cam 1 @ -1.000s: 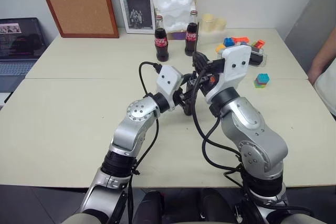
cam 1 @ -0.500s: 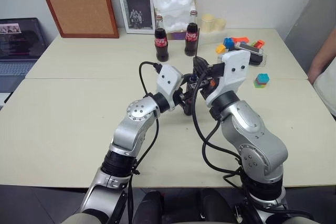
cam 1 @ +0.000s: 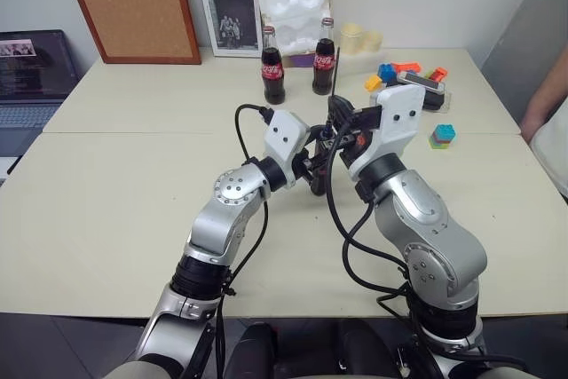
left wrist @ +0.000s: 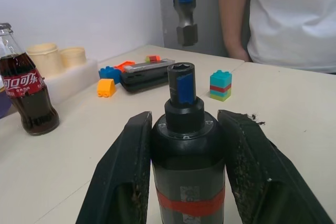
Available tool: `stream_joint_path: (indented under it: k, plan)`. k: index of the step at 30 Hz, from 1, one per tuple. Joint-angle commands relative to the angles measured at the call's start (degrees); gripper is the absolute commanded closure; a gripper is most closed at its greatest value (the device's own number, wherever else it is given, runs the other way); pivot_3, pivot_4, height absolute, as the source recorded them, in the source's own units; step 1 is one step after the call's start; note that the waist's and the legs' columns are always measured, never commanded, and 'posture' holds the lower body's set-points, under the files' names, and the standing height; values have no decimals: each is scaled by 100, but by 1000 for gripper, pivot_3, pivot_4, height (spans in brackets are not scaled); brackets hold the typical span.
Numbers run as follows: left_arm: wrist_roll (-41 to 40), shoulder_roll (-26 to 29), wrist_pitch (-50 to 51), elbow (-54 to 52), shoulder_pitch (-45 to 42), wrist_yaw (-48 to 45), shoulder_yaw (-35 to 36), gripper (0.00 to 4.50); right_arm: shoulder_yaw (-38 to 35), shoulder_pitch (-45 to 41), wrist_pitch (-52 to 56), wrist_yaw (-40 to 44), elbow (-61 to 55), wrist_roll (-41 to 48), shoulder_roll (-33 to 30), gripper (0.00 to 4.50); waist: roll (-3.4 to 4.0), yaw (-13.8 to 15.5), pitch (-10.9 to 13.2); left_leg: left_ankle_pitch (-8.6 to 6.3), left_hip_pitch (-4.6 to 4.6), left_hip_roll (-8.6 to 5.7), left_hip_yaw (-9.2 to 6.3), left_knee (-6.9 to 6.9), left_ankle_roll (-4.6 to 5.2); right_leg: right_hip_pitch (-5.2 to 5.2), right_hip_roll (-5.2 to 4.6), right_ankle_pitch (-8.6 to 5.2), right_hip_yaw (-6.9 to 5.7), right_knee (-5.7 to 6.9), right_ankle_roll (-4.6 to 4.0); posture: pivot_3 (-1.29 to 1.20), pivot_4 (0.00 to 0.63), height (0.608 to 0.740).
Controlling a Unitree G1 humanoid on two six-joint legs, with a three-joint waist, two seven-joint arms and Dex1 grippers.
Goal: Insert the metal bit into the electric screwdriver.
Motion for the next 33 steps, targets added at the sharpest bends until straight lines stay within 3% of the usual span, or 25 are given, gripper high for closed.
stream_joint_path:
  k: [1,33]
  plan:
    - [107,97,103,56,144,-27,-16,2829,-82,-17,-137,59,-106,-34,68,4467,0,0,0,0,0,0,0,0,0,0,0,0,0,0,0,0,150,740]
    - [114,102,104,20,160,-43,3,2829,-52,214,1,149,-59,-69,165,4467,0,4,-2,0,0,0,0,0,0,1,0,0,0,-1,0,0,150,740]
